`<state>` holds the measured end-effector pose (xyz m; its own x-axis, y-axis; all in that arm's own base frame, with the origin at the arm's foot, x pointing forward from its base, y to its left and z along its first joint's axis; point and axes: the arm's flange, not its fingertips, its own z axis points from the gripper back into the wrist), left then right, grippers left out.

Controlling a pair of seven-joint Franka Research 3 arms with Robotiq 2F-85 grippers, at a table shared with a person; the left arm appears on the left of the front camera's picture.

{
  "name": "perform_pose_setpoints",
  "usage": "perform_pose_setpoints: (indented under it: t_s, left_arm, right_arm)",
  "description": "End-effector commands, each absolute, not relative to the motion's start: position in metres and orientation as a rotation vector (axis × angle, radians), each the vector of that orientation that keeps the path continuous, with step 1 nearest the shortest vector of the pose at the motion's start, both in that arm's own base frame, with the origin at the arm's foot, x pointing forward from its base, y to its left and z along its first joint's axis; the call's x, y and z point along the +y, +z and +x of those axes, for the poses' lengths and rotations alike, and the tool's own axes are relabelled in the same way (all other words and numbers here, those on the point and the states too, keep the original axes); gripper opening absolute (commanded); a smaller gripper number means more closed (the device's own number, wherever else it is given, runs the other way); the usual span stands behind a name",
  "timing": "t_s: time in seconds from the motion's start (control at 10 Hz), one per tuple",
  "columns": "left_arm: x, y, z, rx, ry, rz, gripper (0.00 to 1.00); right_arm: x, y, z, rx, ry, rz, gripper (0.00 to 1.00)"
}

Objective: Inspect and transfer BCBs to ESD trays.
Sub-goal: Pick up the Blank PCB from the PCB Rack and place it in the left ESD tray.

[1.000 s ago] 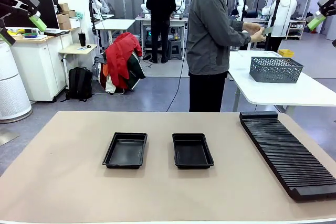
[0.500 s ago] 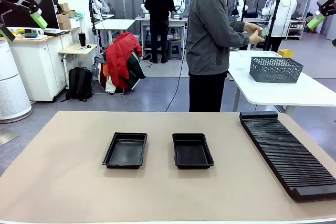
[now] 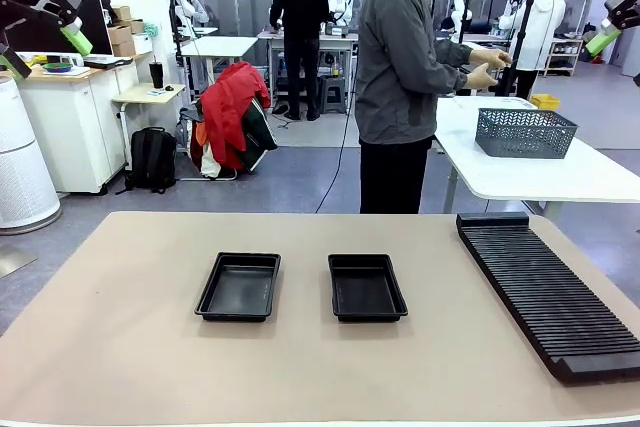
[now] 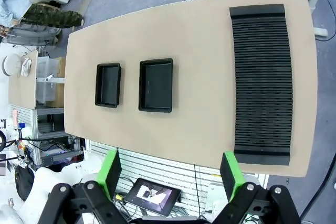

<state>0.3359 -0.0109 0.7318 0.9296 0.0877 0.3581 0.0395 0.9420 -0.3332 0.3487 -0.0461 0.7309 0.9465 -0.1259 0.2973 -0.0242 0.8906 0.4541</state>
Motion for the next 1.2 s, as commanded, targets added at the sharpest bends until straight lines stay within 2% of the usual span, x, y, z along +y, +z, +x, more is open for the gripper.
perform_pose_setpoints:
  t_s: [0.0, 1.1]
  left_arm:
    - [-0.0108, 0.7316, 0.3349, -0.379, 0.026, -0.343, 1.0]
    - [-0.014, 0.7315, 0.3388, -0.362, 0.015, -0.355, 1.0]
  right_arm:
    - [-0.0459, 0.7309, 0.3487, -0.327, -0.054, 0.471, 1.0]
    - [-0.0459, 0.7309, 0.3487, -0.327, -0.054, 0.471, 1.0]
